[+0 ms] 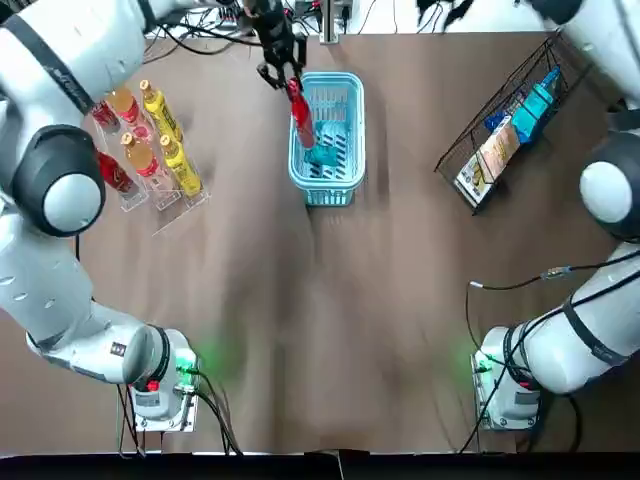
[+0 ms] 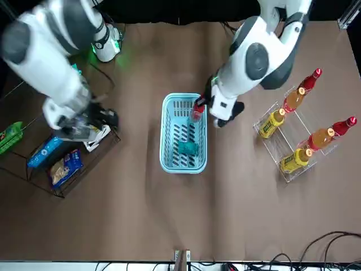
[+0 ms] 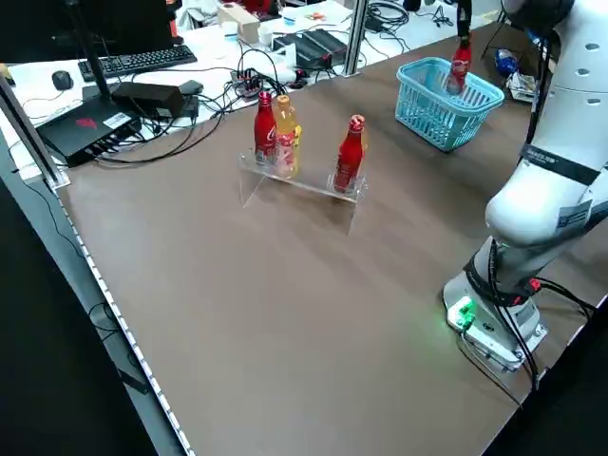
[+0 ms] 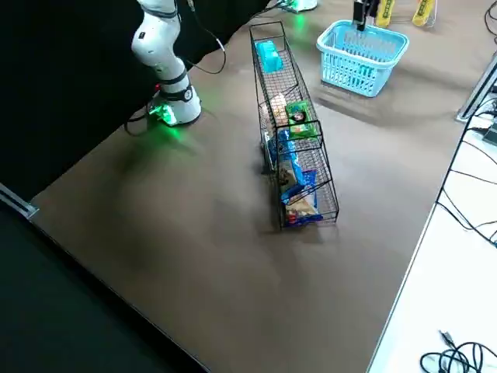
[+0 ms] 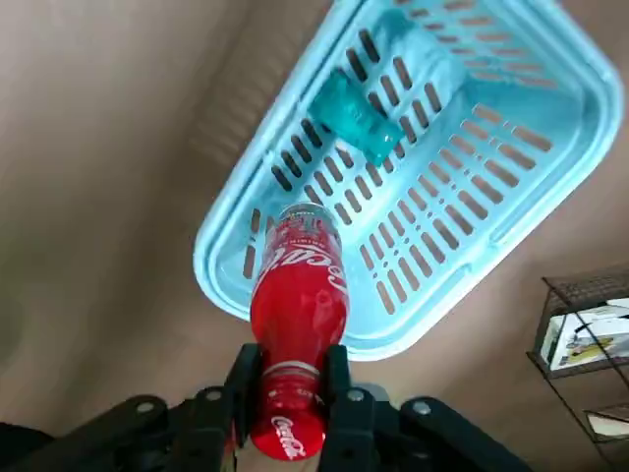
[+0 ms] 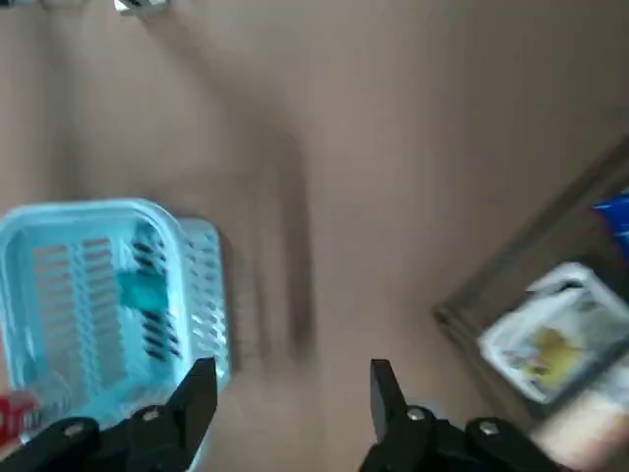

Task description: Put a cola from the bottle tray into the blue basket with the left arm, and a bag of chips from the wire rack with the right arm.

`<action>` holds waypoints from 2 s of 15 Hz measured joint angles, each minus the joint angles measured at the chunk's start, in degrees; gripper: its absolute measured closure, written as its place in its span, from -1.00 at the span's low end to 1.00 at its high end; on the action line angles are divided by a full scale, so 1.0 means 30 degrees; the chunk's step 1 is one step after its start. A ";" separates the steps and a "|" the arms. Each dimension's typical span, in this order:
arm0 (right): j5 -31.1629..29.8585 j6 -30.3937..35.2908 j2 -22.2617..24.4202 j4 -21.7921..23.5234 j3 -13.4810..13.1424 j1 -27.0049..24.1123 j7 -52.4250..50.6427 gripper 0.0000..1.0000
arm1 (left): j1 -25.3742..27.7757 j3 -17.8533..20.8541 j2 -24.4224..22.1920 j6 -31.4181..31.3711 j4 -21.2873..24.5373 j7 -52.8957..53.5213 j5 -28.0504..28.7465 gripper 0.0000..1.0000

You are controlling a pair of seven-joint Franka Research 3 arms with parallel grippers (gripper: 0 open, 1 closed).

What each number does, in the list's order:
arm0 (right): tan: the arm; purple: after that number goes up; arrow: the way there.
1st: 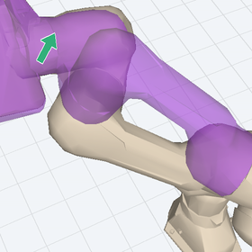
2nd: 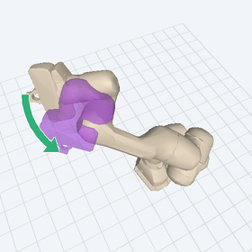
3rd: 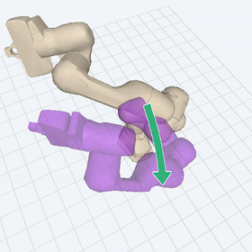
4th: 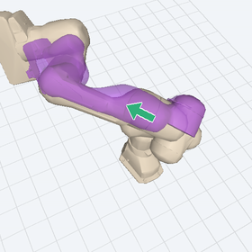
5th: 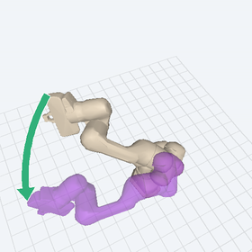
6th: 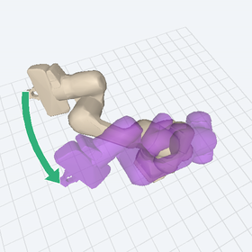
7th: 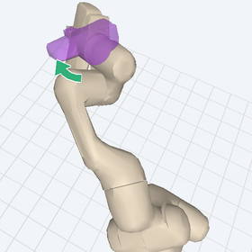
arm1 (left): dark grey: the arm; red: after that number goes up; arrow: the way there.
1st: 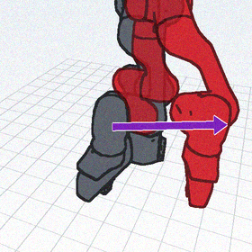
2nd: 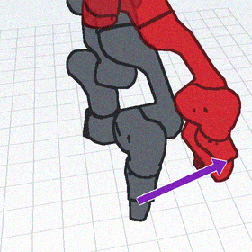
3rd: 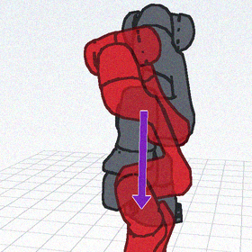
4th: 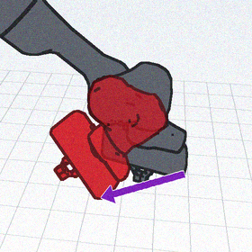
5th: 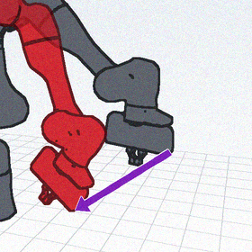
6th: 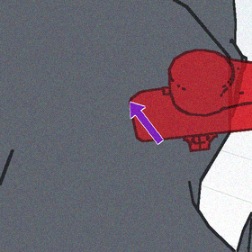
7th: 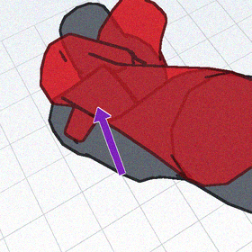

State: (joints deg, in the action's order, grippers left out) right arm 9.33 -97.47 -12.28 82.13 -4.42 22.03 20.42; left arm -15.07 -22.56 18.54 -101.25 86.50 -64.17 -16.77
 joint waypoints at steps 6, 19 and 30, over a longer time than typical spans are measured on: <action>-0.0718 0.3519 0.2175 0.0053 -0.0057 -0.3239 -0.5320 -0.74 | -0.0799 0.0050 0.1512 0.1352 -0.0077 -0.0884 0.0002 0.36; -0.1546 0.3078 0.4160 0.2863 0.0373 -0.4548 -0.8187 -0.98 | -0.2009 0.0184 0.4248 0.0767 -0.0191 -0.0909 0.2124 0.36; -0.1668 0.1755 0.6712 0.6157 0.0078 -0.5022 -0.8097 -0.99 | -0.2355 0.0180 0.4860 0.0049 -0.0318 -0.0909 0.3408 0.11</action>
State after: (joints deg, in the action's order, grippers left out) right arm 4.32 -92.20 7.86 100.60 -4.19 6.97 -3.87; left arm -22.13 -22.02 33.12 -101.10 85.54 -66.90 -6.54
